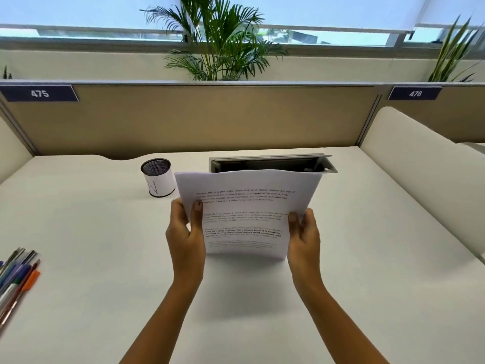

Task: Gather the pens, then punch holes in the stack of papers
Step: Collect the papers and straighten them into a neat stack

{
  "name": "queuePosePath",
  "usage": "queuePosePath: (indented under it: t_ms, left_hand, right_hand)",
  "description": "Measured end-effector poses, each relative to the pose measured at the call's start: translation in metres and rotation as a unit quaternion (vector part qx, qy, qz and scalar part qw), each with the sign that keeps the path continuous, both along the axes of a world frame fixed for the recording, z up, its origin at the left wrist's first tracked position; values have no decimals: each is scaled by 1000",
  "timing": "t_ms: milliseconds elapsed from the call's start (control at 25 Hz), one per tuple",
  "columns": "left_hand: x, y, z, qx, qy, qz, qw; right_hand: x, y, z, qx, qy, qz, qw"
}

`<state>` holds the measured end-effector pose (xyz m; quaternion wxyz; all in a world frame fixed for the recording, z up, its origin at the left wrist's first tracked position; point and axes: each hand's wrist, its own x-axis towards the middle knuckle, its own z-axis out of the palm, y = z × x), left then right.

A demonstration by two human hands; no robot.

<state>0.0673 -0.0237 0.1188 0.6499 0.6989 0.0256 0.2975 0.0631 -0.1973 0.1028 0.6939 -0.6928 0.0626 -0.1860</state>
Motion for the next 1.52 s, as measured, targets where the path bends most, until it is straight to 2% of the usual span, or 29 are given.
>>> queuePosePath:
  t_ms: [280, 400, 560, 1360, 1520]
  left_hand:
    - [-4, 1, -4, 12, -8, 40, 999]
    - [-5, 0, -12, 16, 19, 39, 999]
    - [-8, -1, -21, 29, 40, 59, 997]
    - [-24, -7, -50, 12, 82, 55, 995]
    - [-20, 3, -39, -8, 66, 61, 996]
  right_hand:
    - [-1, 2, -1, -11, -24, -28, 999]
    - [-2, 2, -7, -23, 0, -31, 999]
    - [-4, 0, -10, -29, -14, -36, 999]
    - [-13, -4, -32, -19, 11, -37, 999]
    - [-10, -8, -29, -22, -11, -38, 999]
